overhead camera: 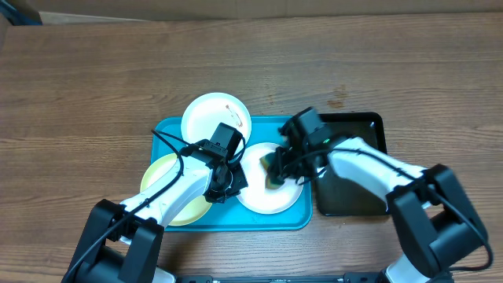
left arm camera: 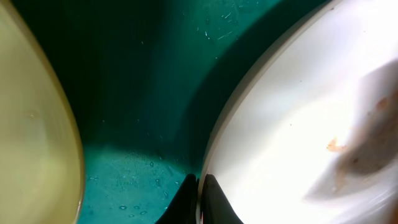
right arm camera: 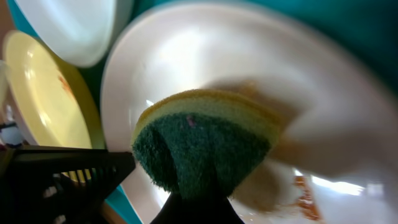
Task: Clean dirty plates on tray and stack at the side
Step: 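Scrub the white plate's sauce with the sponge while the left gripper holds it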
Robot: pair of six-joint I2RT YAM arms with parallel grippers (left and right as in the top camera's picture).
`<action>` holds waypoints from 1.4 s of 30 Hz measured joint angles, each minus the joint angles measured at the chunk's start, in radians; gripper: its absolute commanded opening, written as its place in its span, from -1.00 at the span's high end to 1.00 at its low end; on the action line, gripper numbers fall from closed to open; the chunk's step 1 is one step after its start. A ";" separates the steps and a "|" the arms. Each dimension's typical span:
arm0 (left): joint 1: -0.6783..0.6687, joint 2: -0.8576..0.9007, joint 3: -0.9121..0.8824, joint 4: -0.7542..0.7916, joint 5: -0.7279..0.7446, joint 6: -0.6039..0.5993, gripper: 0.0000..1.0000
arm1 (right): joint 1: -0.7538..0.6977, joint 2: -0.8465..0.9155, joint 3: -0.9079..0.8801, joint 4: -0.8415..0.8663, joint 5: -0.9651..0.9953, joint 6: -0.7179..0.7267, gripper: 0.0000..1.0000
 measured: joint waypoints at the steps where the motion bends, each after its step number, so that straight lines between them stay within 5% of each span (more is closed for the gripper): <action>1: 0.000 0.000 0.000 0.000 0.000 0.000 0.92 | -0.018 -0.009 0.005 -0.016 -0.008 -0.021 0.92; 6: 0.000 0.000 0.000 0.008 0.000 0.000 0.91 | -0.039 -0.027 0.008 -0.072 0.016 -0.111 0.49; 12: 0.000 0.000 0.000 0.009 0.000 0.000 0.90 | 0.017 -0.027 -0.002 -0.061 0.184 -0.191 0.18; 16: 0.000 0.000 0.000 0.009 0.001 0.000 0.90 | 0.051 -0.027 -0.015 -0.063 0.302 -0.211 0.21; 22: 0.000 0.000 0.000 0.011 0.001 0.000 0.90 | 0.066 -0.027 -0.016 -0.060 0.386 -0.235 0.92; 42: 0.000 0.000 0.000 0.013 0.002 0.000 0.90 | 0.067 -0.005 -0.014 -0.030 0.410 -0.192 0.92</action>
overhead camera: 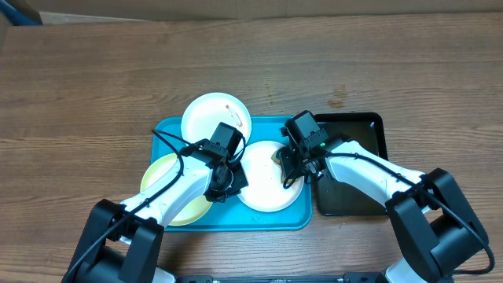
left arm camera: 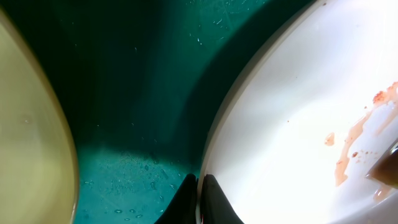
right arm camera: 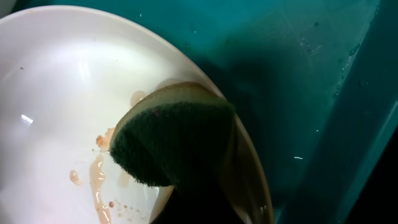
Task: Clean dirty plates on tray and stack at the side
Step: 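Scrub the white plate's sauce with the sponge while the left gripper holds it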
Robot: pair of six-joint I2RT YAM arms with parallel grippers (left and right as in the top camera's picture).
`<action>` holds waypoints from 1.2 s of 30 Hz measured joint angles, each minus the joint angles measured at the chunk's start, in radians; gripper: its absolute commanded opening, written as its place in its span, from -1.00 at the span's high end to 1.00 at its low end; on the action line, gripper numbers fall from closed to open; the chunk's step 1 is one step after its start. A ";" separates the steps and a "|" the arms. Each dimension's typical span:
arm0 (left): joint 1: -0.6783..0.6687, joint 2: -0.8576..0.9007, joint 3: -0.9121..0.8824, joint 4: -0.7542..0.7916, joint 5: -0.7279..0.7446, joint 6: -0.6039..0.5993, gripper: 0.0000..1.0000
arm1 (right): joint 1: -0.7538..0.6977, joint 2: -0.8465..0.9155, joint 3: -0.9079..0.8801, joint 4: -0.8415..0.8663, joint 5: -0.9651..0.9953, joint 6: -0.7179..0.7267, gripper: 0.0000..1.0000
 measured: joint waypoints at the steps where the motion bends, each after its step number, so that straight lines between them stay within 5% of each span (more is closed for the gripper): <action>1: 0.000 0.000 0.000 0.000 0.000 0.000 0.91 | -0.001 0.001 0.001 -0.001 -0.011 0.003 0.93; 16: 0.000 0.000 -0.001 -0.005 -0.002 0.000 0.90 | 0.019 0.052 0.006 0.076 -0.311 0.093 0.93; 24: 0.000 0.000 -0.001 -0.005 -0.001 0.021 0.89 | -0.098 0.088 0.125 0.023 -0.600 0.104 0.93; 36: 0.000 0.000 -0.001 -0.005 -0.001 0.023 0.89 | 0.002 0.088 0.044 0.037 -0.522 0.119 0.92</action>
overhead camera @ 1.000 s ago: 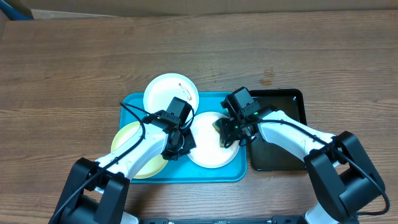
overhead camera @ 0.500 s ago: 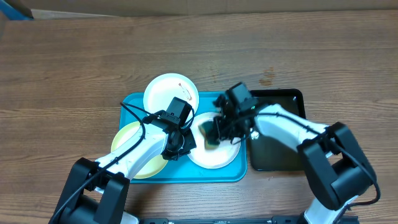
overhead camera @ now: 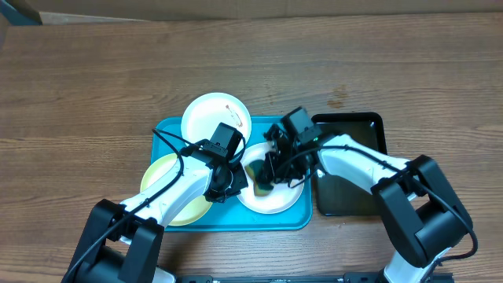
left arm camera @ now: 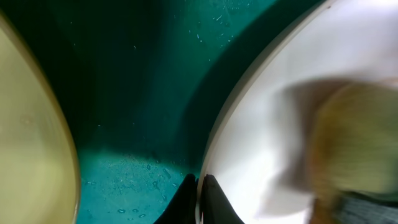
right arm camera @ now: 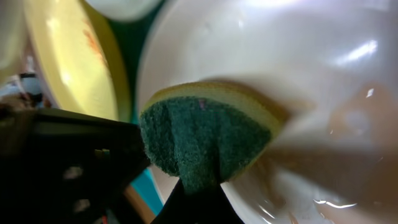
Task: Clean dirty plates on tray and stack at the side
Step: 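Scrub the white plate's sauce with the sponge while the left gripper holds it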
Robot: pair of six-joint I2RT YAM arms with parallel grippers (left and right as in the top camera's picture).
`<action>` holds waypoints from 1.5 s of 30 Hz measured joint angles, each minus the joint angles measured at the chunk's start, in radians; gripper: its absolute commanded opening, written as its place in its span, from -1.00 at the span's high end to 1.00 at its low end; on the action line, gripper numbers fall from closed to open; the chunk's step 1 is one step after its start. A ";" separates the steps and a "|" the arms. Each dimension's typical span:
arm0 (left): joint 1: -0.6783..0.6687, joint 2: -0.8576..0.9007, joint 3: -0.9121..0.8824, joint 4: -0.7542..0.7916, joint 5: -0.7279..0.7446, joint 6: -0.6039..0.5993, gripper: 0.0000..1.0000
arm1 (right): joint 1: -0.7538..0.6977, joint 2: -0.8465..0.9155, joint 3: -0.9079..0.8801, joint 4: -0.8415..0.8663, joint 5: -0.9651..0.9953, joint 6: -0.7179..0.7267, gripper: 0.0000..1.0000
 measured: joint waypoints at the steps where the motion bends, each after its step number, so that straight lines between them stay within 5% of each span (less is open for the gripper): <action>1: 0.000 0.000 0.000 0.000 0.000 0.000 0.89 | 0.005 0.000 -0.011 0.000 0.022 0.006 0.93; 22: 0.000 0.001 0.000 0.000 0.000 0.000 0.91 | -0.125 -0.035 -0.017 -0.066 0.264 0.006 0.93; 33: 0.000 0.001 0.000 0.005 0.010 0.004 0.90 | -0.154 -0.003 0.280 -0.465 0.388 -0.064 0.92; 45: 0.000 0.001 0.000 0.003 0.006 0.004 0.89 | -0.150 -0.003 0.335 -0.492 0.127 -0.074 0.92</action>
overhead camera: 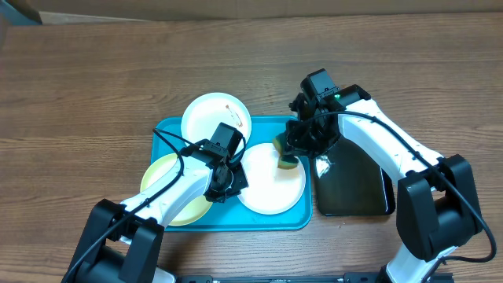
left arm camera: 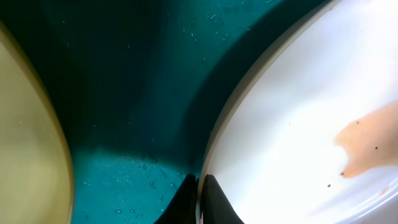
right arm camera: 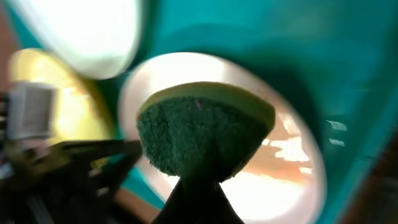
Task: Clean dirty plates on tray and stack at the side
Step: 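Scrub the white plate's sauce with the sponge while the left gripper holds it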
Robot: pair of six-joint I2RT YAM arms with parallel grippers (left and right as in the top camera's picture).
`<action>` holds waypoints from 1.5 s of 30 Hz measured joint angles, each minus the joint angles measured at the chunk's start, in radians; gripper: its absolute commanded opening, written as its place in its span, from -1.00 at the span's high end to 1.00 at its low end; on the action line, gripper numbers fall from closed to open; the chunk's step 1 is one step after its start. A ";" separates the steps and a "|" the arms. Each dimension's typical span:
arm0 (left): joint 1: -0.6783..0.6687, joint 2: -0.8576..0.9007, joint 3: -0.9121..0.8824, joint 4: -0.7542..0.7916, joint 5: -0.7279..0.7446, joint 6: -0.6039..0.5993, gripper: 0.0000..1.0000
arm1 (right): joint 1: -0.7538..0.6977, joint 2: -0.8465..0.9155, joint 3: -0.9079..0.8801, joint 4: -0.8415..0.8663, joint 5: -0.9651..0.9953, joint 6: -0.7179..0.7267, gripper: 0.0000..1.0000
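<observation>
On the blue tray (overhead camera: 171, 132) lie three plates. A white plate (overhead camera: 267, 192) sits at the tray's right with a brownish smear (left arm camera: 367, 140) on it. My left gripper (left arm camera: 200, 186) is shut on that plate's left rim. A second white plate (overhead camera: 211, 114) lies at the back and a yellow plate (overhead camera: 161, 177) at the left. My right gripper (right arm camera: 198, 193) is shut on a green and yellow sponge (overhead camera: 286, 154), raised above the white plate's right rim.
A black tray (overhead camera: 354, 185) lies right of the blue tray, under my right arm. Bare wooden table (overhead camera: 94, 79) surrounds both trays.
My right gripper with the sponge has gone from the white plate's left part to above its right rim, lifted off the surface. A brownish smear now shows on the plate. The left gripper has not moved.
My left gripper stayed shut on the white plate's rim throughout. The sponge in my right gripper was on the plate's middle, then at its right edge with red streaks showing, then at its left part. Now it is off the plate, which bears a pale smear.
</observation>
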 measured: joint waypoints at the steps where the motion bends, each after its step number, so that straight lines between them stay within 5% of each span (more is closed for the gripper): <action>1: 0.000 0.000 0.000 0.000 0.000 0.000 0.89 | 0.001 0.000 -0.003 0.011 -0.039 -0.008 0.92; 19: 0.000 0.000 0.000 0.000 -0.004 0.000 0.88 | 0.038 0.000 -0.190 0.208 -0.306 -0.039 0.92; 35: 0.000 0.000 0.000 -0.001 -0.004 0.000 0.88 | 0.039 0.001 -0.558 0.908 -0.412 0.032 0.92; 45: 0.000 0.000 0.000 -0.001 -0.005 0.000 0.88 | 0.050 0.001 -0.566 0.982 -0.455 0.056 0.92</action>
